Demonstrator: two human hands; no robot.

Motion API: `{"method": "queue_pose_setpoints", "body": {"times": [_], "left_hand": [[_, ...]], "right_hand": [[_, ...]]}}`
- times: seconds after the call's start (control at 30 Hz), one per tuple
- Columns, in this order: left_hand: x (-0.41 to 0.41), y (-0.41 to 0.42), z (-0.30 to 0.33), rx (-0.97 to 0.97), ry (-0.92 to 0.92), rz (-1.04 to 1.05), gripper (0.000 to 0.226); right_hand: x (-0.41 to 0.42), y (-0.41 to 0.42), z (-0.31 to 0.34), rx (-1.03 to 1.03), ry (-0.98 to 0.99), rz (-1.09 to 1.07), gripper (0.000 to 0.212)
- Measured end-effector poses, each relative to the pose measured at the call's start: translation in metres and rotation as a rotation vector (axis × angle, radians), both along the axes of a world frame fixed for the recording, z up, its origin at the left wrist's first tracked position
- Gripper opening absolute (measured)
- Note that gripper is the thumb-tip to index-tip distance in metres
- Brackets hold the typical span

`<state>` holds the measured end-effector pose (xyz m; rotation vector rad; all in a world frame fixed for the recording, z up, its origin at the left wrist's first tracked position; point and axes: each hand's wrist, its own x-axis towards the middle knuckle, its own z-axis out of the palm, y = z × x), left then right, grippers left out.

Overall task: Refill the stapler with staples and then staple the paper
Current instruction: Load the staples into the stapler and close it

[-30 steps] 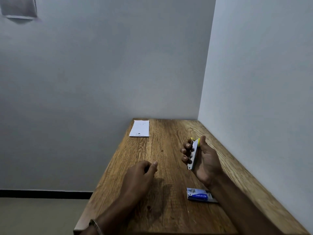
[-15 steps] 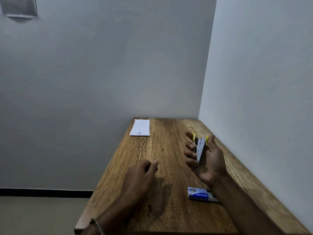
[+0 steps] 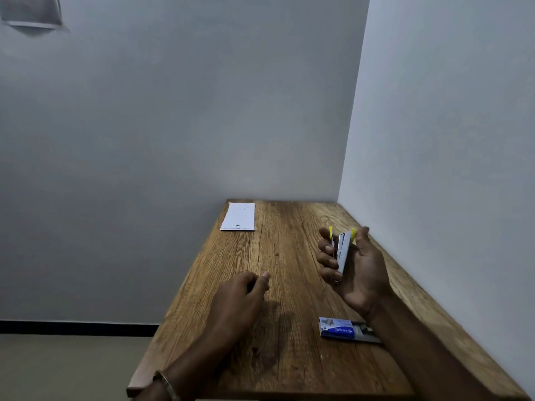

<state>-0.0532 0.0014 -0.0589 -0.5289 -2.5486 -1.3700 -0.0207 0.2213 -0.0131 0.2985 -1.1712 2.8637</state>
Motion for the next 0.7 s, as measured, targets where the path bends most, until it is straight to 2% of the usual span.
{"method": "queue_pose_setpoints", "body": {"times": [0.07, 0.2, 0.3, 0.37, 0.5, 0.57, 0.7], "left_hand": [[0.000, 0.000, 0.000, 0.003, 0.001, -0.002, 0.038], [0.000, 0.000, 0.000, -0.015, 0.010, -0.002, 0.037], [0.000, 0.000, -0.001, -0.022, 0.017, 0.001, 0.038], [0.000, 0.000, -0.001, -0.024, 0.017, 0.002, 0.037], [0.000, 0.001, -0.001, -0.027, 0.018, 0.000, 0.037], [0.000, 0.001, -0.001, -0.028, 0.020, 0.000, 0.037], [0.001, 0.002, -0.001, -0.025, 0.011, -0.002, 0.038]], "right_hand": [[0.002, 0.008, 0.003, 0.088, 0.011, 0.014, 0.066], [0.007, 0.028, 0.005, 0.390, -0.036, 0.016, 0.041], [0.012, 0.046, 0.003, 0.853, -0.130, -0.100, 0.034], [0.018, 0.054, 0.001, 1.157, -0.118, -0.129, 0.023], [0.025, 0.066, -0.007, 1.563, 0.003, -0.195, 0.036], [0.027, 0.069, -0.009, 1.680, 0.037, -0.240, 0.043], [0.030, 0.072, -0.017, 1.728, 0.054, -0.337, 0.038]]}}
